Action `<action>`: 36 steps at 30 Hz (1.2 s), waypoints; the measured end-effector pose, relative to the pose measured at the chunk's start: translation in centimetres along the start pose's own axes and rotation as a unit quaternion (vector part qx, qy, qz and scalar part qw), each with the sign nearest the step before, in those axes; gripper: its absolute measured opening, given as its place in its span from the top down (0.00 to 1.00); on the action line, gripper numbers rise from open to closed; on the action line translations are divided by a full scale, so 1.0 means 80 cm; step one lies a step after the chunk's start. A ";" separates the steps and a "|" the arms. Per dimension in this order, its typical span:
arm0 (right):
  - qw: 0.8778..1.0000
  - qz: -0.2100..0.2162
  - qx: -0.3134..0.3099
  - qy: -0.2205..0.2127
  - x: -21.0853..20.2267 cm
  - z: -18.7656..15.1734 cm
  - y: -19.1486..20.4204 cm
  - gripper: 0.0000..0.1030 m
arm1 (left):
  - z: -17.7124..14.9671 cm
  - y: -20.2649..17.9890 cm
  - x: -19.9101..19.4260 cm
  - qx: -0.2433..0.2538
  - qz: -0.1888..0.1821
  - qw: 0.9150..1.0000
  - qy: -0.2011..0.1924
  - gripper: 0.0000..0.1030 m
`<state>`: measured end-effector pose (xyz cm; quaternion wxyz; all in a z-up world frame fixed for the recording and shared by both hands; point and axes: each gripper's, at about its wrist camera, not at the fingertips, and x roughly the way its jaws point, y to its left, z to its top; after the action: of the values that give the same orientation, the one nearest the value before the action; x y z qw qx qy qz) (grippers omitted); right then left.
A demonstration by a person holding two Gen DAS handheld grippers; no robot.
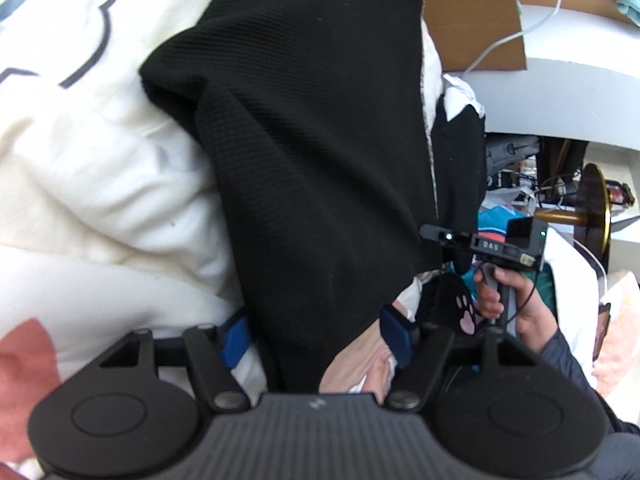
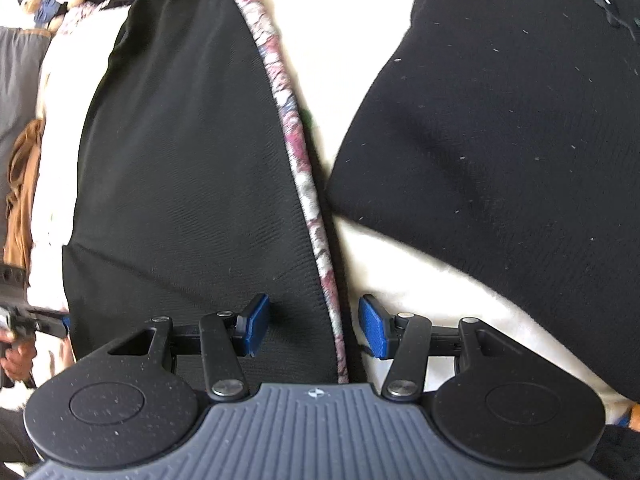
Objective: Fold clothes
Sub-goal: 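Grasp the black shorts leg with the left gripper and lift it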
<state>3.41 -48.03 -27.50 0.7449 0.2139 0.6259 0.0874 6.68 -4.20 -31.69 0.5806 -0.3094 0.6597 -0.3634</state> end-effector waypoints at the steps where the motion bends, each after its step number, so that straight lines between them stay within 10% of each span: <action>1: 1.000 0.006 0.006 0.000 0.002 0.001 -0.003 0.48 | 0.001 -0.002 0.002 0.003 -0.002 1.000 0.002 0.33; 22: 1.000 0.027 -0.005 -0.005 0.009 -0.001 -0.008 0.49 | 0.005 -0.010 0.024 -0.007 0.054 0.998 -0.021 0.68; 36: 0.999 -0.012 -0.050 -0.010 0.007 -0.010 0.007 0.49 | 0.006 -0.015 0.029 0.000 0.074 0.997 -0.021 0.72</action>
<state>2.87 -47.11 -27.87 0.7619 0.1697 0.6158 0.1074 6.83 -6.84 -31.94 0.6199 -0.2673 0.6683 -0.3124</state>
